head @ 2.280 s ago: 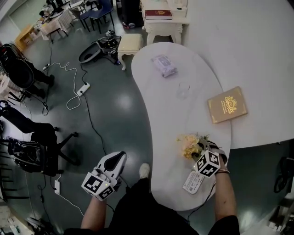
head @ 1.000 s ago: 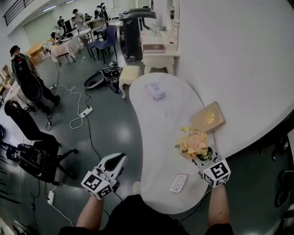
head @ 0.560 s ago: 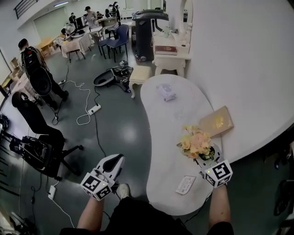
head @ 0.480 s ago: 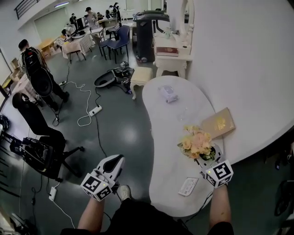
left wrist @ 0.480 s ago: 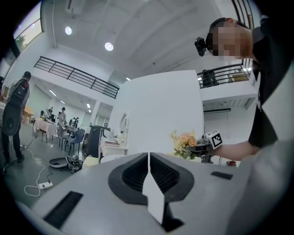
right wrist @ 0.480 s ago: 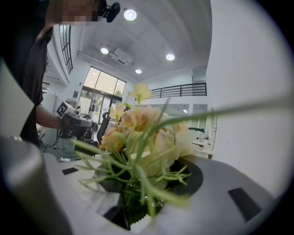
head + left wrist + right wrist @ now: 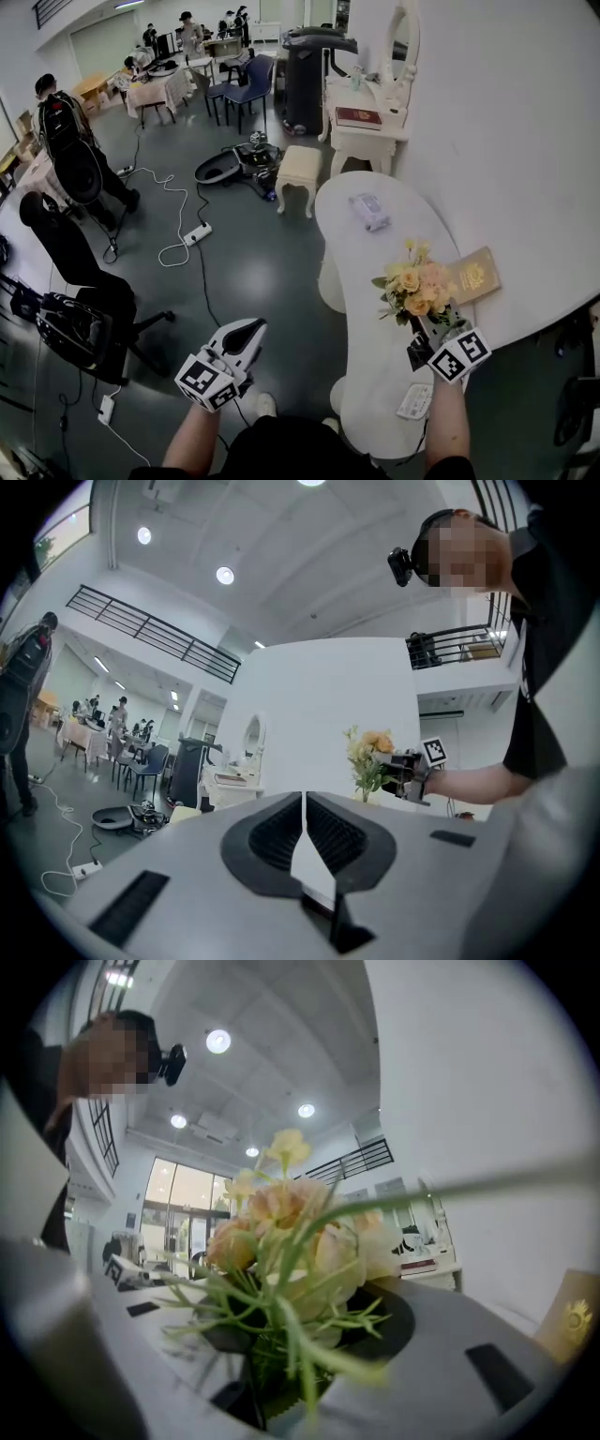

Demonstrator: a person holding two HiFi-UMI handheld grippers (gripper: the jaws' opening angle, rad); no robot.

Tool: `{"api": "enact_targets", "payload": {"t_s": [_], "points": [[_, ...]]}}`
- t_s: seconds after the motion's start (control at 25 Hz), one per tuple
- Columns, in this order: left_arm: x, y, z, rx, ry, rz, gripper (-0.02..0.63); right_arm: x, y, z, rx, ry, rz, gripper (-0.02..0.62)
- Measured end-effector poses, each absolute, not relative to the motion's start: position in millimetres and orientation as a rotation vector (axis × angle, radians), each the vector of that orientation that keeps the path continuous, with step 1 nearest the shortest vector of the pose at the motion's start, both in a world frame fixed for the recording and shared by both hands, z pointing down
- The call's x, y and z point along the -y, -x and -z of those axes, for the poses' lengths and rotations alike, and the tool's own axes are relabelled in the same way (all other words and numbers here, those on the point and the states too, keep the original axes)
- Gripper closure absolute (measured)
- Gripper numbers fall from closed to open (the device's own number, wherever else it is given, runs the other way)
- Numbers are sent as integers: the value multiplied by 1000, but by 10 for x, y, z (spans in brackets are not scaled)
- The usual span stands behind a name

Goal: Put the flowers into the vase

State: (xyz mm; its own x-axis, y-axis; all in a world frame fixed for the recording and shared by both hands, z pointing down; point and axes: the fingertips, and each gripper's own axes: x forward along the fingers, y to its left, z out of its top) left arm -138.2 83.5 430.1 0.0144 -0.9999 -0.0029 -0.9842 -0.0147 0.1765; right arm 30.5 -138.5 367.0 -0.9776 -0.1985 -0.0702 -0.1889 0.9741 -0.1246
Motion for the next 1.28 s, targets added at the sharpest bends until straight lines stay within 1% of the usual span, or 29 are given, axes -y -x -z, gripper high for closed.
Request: {"api": "enact_targets", "payload": {"t_s": [0.12, 0.36, 0.56, 0.96, 1.12, 1.28], "points": [[-883, 1776, -4309, 2102, -2149, 217, 586, 1399, -43, -3553, -2984, 329, 240, 402], [-929, 2461, -4292, 2083, -2171, 195, 586, 1347, 541, -3580, -2978, 400, 218, 402], [-835, 2892, -4247, 2095, -2182, 180, 586, 1282, 836, -3552, -2973, 397, 195, 402], [-115, 3281, -4318, 2047, -2217, 137, 586, 1921, 1062, -3703, -2956, 486, 197, 402], [412, 3393, -4186, 2026, -2256, 137, 586, 2361, 1089, -3631, -2950, 522, 154, 402], [967, 3363, -4136, 1980, -2333, 166, 586, 2776, 965, -3514, -2933, 575, 133, 402]]}}
